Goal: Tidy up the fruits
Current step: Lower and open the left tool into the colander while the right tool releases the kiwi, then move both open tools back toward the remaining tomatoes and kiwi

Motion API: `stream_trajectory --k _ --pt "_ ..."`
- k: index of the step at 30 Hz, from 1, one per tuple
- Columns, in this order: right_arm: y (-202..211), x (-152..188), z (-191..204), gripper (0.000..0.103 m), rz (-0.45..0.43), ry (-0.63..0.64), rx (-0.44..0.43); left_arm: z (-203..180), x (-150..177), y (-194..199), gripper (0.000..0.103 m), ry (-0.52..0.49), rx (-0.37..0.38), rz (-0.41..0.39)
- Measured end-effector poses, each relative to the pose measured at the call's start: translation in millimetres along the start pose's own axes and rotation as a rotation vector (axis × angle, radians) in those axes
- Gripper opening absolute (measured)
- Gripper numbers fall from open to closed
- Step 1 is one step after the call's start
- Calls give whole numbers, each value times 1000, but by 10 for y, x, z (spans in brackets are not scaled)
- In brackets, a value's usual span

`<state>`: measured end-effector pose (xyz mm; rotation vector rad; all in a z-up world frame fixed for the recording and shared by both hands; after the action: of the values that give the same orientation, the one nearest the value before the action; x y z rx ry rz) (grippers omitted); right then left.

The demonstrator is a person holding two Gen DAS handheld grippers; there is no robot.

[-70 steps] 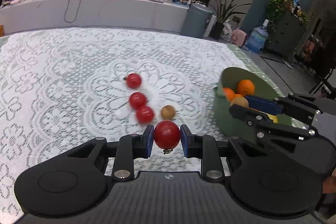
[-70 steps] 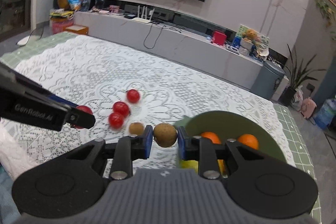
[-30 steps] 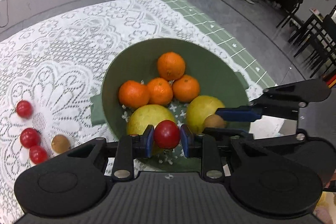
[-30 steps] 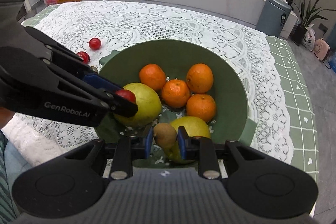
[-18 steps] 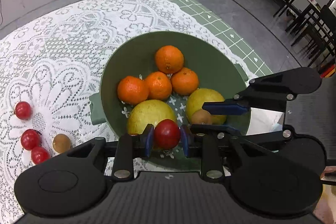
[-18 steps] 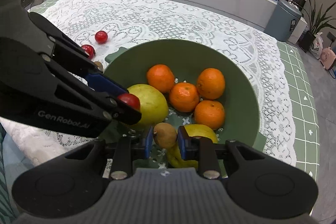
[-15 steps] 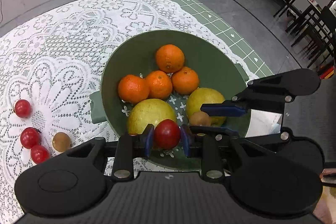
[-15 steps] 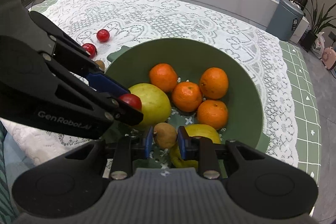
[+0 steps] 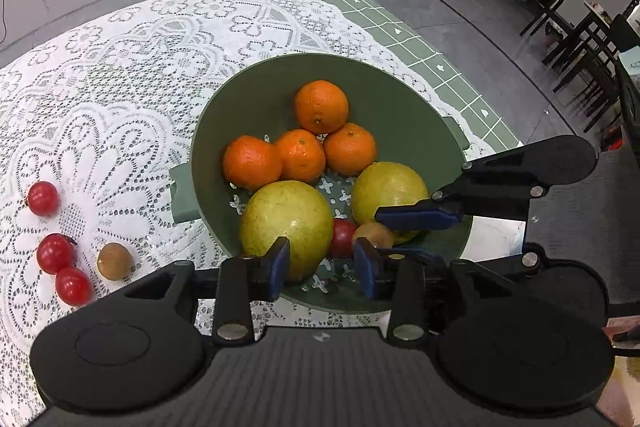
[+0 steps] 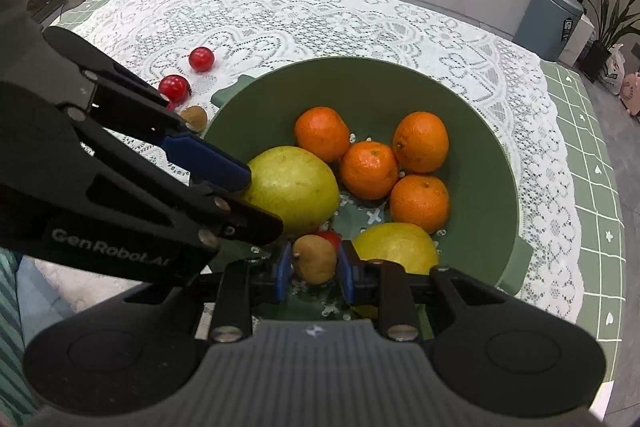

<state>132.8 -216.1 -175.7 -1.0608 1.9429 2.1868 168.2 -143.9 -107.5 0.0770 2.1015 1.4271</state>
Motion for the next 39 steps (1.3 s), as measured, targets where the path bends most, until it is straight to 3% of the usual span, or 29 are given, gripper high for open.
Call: stream_trajectory --k 4,6,15,20,28,39 --pt "46 6 14 26 -8 3 8 -11 16 90 52 5 0 -22" --pt "82 -6 14 39 -22 5 21 -12 22 143 53 8 -5 -37" --pt "357 -53 87 64 -137 -29 99 102 80 472 56 64 -46 -160" --pt "495 -70 193 66 -225 -97 140 241 159 670 56 108 -92 -243" --pt "519 -109 547 69 -317 -184 121 491 338 953 56 153 -170 -348" --pt "314 -190 1188 69 -381 -147 99 918 729 1149 56 254 -230 -432"
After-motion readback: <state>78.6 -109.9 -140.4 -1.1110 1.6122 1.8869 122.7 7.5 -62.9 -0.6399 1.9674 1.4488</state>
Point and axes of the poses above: each gripper's, at about its wrist camera, not at the fingertips, and y roughly against the way its jaws point, z to its left, x to its underside, the point moved 6 cm from there along -y, roughly the way its jaws point, and after that the axes turned 2 degrees about z, right-handed, at the moved point
